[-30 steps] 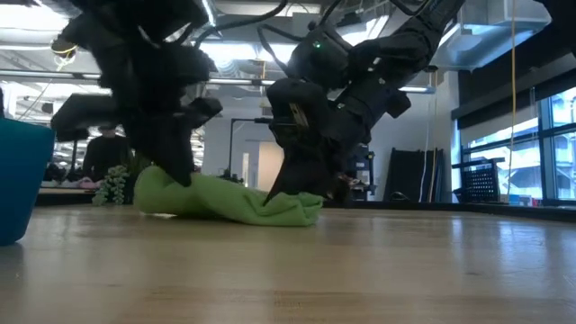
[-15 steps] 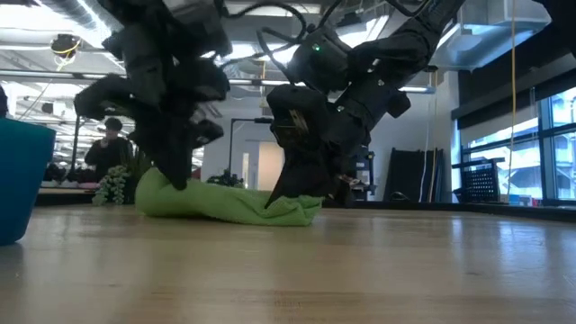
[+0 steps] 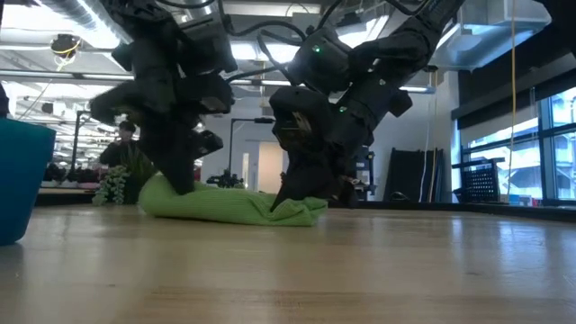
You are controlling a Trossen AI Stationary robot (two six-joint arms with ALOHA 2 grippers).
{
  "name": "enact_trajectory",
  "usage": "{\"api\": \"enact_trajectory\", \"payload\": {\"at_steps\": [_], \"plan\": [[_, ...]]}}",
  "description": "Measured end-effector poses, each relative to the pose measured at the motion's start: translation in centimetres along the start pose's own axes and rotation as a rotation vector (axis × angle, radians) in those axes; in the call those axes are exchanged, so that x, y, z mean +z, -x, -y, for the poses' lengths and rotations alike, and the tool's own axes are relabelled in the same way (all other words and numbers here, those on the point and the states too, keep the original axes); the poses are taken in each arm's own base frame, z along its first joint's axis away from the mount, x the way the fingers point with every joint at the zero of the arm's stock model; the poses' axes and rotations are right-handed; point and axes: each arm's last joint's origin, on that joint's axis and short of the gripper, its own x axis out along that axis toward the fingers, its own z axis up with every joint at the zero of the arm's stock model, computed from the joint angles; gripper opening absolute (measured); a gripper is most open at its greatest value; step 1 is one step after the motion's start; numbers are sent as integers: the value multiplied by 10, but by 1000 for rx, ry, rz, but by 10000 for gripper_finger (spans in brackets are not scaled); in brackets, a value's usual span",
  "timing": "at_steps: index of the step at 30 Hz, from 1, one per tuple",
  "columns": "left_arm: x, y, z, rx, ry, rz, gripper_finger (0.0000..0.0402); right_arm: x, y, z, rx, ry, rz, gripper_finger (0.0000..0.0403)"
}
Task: Fold microfiber towels
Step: Fold the green microfiber cloth
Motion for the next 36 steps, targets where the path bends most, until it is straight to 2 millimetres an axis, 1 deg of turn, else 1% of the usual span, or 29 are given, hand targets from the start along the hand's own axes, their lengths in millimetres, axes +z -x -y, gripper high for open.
{"api": "enact_trajectory", "payload": {"at_steps": [3, 5, 8, 15, 19, 28, 32, 36], "plan": [[0, 1, -2, 69, 0, -7, 1, 0, 0, 0, -3, -1, -4, 13], [-1, 1, -2, 73, -10, -17, 1, 0, 0, 0, -3, -1, -4, 13], [-3, 0, 3, 65, -35, -54, 0, 0, 0, 0, -3, 0, -5, 13], [-1, -3, 19, 46, -93, -64, 3, -1, 0, 0, -3, 3, -4, 13], [0, -4, 25, 85, -153, -68, 27, -1, 0, 0, -3, 3, -4, 13], [3, -6, 34, 239, -226, -74, 102, 0, 0, 1, -12, 4, 3, 13], [3, -7, 40, 282, -260, -85, 112, -1, 0, 1, -12, 4, 3, 13], [1, -15, 40, 282, -262, -108, 111, -1, 0, 1, -11, 11, 4, 13]]}}
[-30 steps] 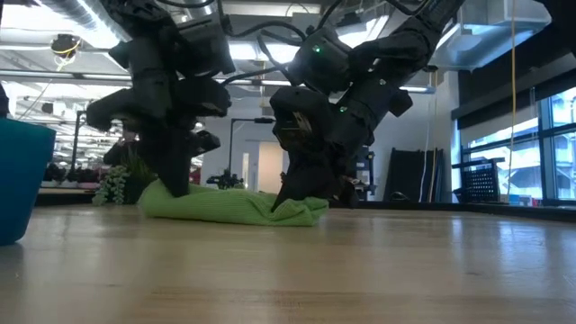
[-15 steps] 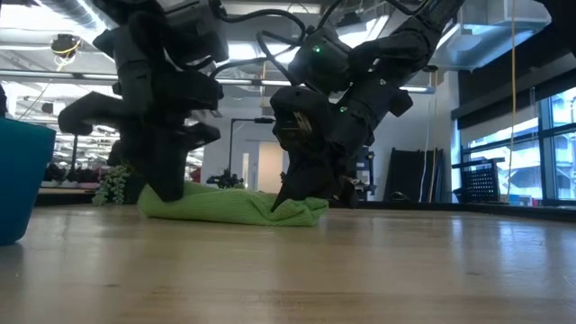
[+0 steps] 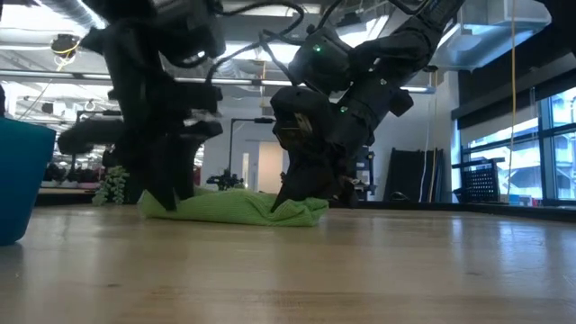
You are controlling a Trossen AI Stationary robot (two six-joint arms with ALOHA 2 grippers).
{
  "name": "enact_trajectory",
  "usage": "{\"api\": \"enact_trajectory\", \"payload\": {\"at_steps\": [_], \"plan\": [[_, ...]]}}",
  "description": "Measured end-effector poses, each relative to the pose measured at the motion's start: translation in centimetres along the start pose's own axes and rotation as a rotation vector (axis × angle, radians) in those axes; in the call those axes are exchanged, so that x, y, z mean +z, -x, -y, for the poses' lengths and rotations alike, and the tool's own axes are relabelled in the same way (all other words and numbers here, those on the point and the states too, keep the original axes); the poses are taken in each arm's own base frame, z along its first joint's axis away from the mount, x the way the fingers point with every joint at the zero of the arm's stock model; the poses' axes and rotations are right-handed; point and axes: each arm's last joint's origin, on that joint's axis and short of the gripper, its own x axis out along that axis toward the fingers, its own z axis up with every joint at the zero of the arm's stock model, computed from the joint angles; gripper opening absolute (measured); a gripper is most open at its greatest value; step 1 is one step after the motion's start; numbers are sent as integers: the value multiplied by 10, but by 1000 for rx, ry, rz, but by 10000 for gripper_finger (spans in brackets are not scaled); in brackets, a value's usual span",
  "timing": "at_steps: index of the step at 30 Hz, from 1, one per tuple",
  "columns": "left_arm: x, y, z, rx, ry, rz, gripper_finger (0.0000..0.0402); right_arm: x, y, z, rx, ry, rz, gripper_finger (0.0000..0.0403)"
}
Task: Fold microfiber towels
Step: Fold the green microfiber cloth
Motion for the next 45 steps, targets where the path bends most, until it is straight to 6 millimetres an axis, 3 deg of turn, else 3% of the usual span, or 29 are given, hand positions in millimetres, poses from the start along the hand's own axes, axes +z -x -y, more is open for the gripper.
{"api": "enact_trajectory", "payload": {"at_steps": [6, 11, 17, 19, 35, 45], "plan": [[-7, -17, 3, 10, -6, -60, 110, 0, 0, 0, 4, 17, 4, 13], [-8, -20, 4, 6, -9, -75, 104, 0, 0, 0, 5, 17, 5, 13], [-8, -22, 4, 17, -2, -82, 20, 0, 0, 0, 5, 17, 5, 13], [-7, -21, 4, 5, -4, -80, 9, 0, 0, 0, 3, 17, 3, 13], [28, 18, -16, -143, -91, -25, 1, 0, 0, 1, -11, 15, 2, 13], [10, 18, -50, -415, 34, 10, 0, 0, 0, 1, -13, 14, 2, 13]]}}
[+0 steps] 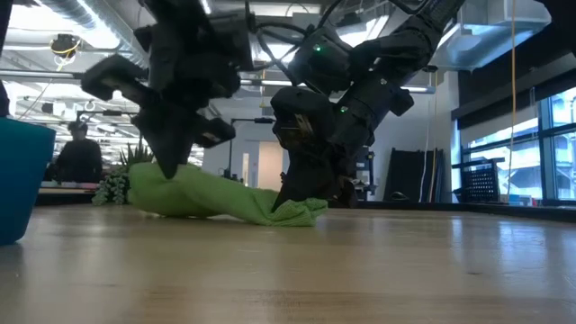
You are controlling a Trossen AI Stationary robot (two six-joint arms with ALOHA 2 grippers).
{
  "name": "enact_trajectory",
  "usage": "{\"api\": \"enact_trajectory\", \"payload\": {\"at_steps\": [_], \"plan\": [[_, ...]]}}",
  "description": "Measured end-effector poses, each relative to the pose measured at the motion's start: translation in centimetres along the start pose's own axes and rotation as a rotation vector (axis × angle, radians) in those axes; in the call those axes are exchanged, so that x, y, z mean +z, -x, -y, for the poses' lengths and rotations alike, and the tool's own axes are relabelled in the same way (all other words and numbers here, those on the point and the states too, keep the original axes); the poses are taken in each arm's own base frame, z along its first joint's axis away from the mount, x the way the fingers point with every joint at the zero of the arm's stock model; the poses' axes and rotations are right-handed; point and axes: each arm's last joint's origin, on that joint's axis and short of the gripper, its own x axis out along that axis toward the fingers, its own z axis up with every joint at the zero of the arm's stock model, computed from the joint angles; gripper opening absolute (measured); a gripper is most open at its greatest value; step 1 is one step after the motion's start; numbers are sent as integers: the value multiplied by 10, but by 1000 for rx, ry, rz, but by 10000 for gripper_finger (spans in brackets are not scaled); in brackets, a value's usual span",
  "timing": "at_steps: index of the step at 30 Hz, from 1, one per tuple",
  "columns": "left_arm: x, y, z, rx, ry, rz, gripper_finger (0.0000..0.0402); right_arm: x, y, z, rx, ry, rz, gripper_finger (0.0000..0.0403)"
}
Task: Fold microfiber towels
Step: Fold the green microfiber cloth
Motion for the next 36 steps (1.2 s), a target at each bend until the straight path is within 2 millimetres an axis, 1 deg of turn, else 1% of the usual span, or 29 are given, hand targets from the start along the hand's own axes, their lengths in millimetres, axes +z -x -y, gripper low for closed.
{"api": "enact_trajectory", "payload": {"at_steps": [3, 6, 10, 13, 18, 24, 28, 33, 36], "plan": [[-7, 2, -11, 9, 59, 2, 0, 0, 0, 0, -1, 0, 0, 13], [-13, 6, -24, 40, 201, 12, 0, 0, 0, 0, 1, -1, 0, 13], [-20, 11, -37, 51, 331, 29, 0, 0, 0, 0, -3, -6, 1, 13], [-24, 9, -45, 55, 387, 22, 0, 1, 0, 1, -9, -6, 5, 13], [-26, -3, -55, 69, 426, 15, 0, 0, 0, 1, -8, -5, 3, 13], [-26, -16, -62, 101, 431, -13, 0, 0, 0, 1, -1, -2, -4, 13], [-29, -25, -67, 89, 449, -43, 0, 0, 0, 1, 6, -1, -7, 13], [-29, -29, -68, 79, 445, -52, 0, 0, 0, 0, 10, -2, -8, 13], [-30, -29, -68, 71, 431, -50, 0, 1, 0, 0, 18, 2, -1, 20]]}}
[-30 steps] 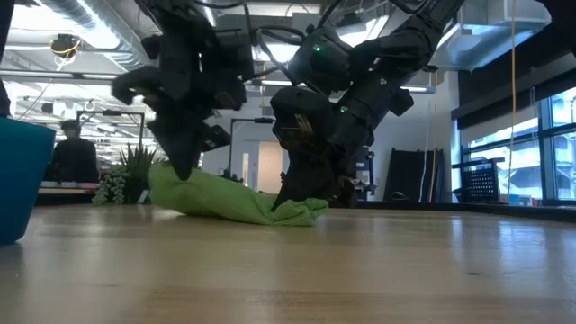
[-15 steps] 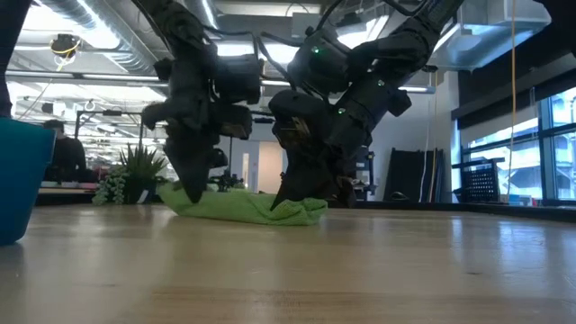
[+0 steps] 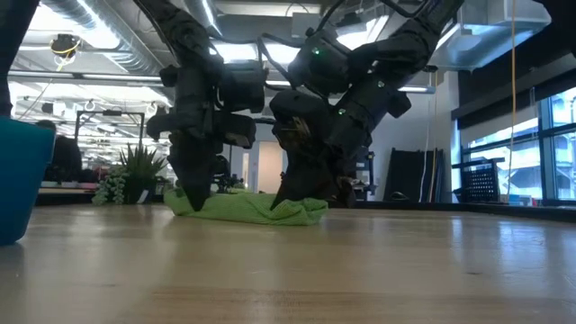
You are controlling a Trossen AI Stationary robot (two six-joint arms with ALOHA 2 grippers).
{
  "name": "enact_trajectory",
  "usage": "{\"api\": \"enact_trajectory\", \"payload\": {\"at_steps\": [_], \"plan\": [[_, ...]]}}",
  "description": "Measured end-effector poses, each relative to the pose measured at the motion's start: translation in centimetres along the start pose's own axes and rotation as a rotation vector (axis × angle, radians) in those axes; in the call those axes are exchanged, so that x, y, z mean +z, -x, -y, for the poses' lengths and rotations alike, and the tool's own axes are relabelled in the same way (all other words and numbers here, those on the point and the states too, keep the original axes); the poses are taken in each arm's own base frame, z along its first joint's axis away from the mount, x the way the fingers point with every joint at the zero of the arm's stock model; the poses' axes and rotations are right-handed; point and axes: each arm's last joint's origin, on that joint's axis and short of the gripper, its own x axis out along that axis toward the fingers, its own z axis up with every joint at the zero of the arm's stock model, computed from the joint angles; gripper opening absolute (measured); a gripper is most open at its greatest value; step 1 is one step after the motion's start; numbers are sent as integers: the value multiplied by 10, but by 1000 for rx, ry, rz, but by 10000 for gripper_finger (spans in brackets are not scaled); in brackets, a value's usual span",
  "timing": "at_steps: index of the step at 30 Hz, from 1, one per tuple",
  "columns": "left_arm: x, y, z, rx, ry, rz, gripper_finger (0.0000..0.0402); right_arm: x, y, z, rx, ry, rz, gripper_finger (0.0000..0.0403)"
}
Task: Fold microfiber towels
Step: Fold the green microfiber cloth
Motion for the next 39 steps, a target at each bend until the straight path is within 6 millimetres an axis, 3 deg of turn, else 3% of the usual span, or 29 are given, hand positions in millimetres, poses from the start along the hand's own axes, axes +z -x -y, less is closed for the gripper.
{"api": "enact_trajectory", "payload": {"at_steps": [15, 22, 31, 39], "plan": [[0, -1, 0, -2, -28, -2, 0, 6, 6, 0, 46, -18, 8, 150], [-1, -1, 0, -4, -28, -8, 0, 11, 32, -16, 70, 26, 40, 155], [-1, -1, 2, -6, -46, -11, 0, -2, 70, -37, -136, 106, 69, 152], [1, -4, 13, 35, -101, -29, 0, 0, 98, -51, -111, 344, 108, 151]]}}
